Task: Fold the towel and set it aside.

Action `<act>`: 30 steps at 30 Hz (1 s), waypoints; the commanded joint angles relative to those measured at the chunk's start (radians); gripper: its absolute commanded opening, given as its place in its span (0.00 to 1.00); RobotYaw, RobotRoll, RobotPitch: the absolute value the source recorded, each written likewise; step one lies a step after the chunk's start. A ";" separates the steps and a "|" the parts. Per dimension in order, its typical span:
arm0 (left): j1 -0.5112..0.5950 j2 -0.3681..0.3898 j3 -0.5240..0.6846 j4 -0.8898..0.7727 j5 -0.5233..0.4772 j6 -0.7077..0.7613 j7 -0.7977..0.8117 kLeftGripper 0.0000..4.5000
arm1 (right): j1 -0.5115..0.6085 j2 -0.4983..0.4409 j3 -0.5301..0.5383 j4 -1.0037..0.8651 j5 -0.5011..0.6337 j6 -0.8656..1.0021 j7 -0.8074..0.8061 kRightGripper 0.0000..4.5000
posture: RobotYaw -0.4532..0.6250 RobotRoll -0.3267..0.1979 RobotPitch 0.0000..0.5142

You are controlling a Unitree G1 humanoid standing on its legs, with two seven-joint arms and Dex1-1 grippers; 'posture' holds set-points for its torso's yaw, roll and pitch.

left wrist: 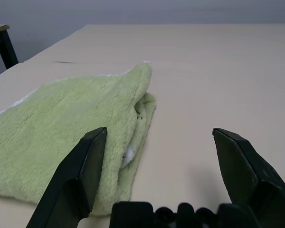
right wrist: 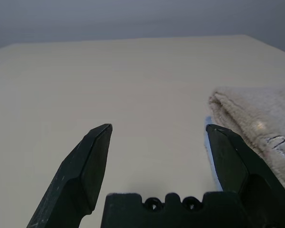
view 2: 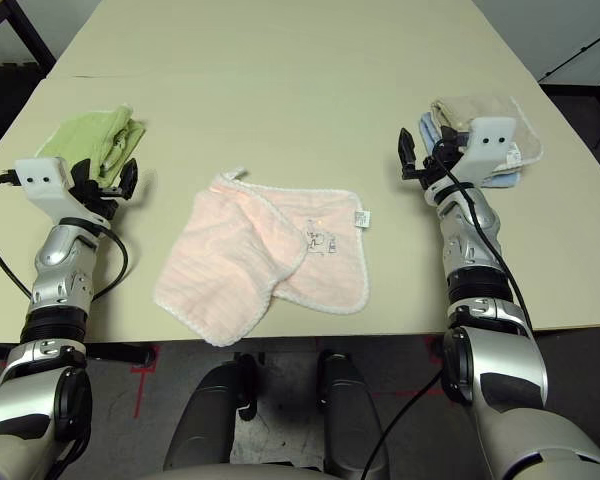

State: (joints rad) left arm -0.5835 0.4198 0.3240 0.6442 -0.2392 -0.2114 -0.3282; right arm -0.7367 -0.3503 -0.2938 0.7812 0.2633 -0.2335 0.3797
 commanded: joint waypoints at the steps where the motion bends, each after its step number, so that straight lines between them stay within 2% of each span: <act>1: -0.004 0.000 -0.010 0.009 0.002 0.014 -0.006 1.00 | 0.024 -0.003 -0.007 -0.021 0.008 0.007 -0.003 0.98 | 0.31 0.62 0.38; 9: -0.013 -0.021 -0.038 -0.027 0.006 0.041 0.002 1.00 | 0.034 -0.015 -0.010 -0.048 0.009 0.022 0.002 0.98 | 0.27 0.62 0.43; 18: 0.006 -0.003 -0.017 -0.063 -0.006 0.038 0.007 1.00 | 0.019 0.004 -0.003 -0.021 -0.001 0.004 -0.014 0.98 | 0.31 0.62 0.42; 26: -0.010 0.076 -0.016 -0.015 -0.014 0.066 -0.077 1.00 | 0.002 0.037 0.011 0.001 -0.014 -0.012 -0.040 0.98 | 0.38 0.62 0.44; 30: -0.026 0.110 -0.004 -0.032 -0.075 0.111 -0.196 1.00 | -0.006 0.017 0.003 0.029 -0.003 -0.005 -0.004 0.98 | 0.37 0.62 0.43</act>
State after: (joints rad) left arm -0.6033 0.5134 0.3125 0.6148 -0.2812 -0.1329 -0.4672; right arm -0.7419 -0.3165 -0.2852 0.7904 0.2522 -0.2406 0.3578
